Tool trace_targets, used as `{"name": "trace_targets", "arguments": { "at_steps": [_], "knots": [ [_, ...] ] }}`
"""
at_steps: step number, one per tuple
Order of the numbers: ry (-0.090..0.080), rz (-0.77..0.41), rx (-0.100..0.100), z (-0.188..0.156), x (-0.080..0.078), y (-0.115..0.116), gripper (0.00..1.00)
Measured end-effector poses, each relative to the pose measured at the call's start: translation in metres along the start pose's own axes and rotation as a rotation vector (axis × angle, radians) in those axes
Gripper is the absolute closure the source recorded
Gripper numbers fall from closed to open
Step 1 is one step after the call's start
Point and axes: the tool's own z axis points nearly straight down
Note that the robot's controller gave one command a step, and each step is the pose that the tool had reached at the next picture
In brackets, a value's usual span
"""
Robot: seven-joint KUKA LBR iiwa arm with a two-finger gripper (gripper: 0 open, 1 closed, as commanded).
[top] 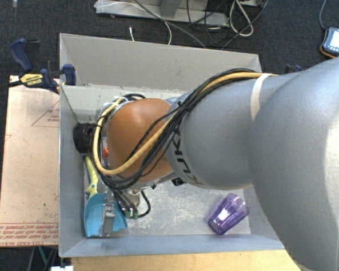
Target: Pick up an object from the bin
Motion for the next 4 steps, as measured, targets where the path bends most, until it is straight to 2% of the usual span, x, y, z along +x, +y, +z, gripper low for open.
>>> {"name": "trace_targets", "arguments": {
  "at_steps": [1,2,3,4],
  "knots": [
    [-0.007,0.006,-0.002,-0.005,-0.002,-0.002,0.00],
    [-0.023,-0.417,-0.006,0.076,-0.019,0.006,0.00],
    [-0.010,-0.308,-0.003,0.023,-0.002,0.005,0.00],
    [-0.020,-0.184,-0.009,0.052,-0.050,0.004,0.00]
  ]
}}
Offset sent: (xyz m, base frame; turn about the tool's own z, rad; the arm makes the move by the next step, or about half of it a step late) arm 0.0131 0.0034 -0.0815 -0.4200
